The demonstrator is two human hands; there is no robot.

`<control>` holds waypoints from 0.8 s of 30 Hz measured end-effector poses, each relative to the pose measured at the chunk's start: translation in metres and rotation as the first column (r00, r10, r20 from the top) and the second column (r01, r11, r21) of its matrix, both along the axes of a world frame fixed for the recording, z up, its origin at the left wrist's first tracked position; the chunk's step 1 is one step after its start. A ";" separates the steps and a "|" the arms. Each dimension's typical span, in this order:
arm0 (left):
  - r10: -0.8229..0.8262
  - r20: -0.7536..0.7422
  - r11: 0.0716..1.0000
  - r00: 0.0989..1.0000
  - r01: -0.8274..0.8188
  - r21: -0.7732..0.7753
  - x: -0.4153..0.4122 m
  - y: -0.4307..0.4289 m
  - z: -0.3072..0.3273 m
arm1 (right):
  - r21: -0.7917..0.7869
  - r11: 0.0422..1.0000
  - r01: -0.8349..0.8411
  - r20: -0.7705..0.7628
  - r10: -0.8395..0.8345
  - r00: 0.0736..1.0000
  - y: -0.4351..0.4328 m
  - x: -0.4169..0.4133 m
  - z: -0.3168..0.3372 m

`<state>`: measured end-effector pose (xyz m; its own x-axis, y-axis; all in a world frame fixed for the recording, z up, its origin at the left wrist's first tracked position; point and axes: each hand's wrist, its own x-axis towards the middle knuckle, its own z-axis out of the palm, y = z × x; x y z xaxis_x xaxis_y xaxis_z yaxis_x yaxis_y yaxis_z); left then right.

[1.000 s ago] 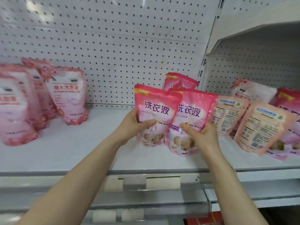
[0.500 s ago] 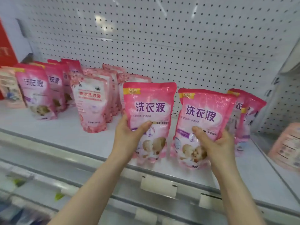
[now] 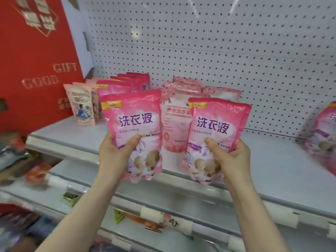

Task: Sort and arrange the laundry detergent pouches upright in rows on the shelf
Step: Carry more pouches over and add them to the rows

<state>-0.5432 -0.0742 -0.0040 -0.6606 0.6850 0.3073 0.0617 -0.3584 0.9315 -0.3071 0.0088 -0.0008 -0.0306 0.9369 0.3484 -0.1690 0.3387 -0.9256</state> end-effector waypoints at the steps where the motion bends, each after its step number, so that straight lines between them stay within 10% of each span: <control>1: 0.012 0.015 1.000 1.000 -0.012 0.003 -0.014 -0.004 -0.001 | -0.005 1.000 0.001 0.008 -0.001 1.000 -0.003 -0.014 -0.001; 24: 0.018 -0.086 1.000 0.996 -0.019 -0.014 -0.186 0.060 -0.015 | 0.050 0.987 0.153 0.087 -0.157 0.984 0.049 -0.240 -0.009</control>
<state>-0.7291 -0.0142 -0.0189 -0.6450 0.6777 0.3532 0.1481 -0.3426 0.9277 -0.5471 0.0576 -0.0103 0.0804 0.9168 0.3911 -0.0280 0.3943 -0.9186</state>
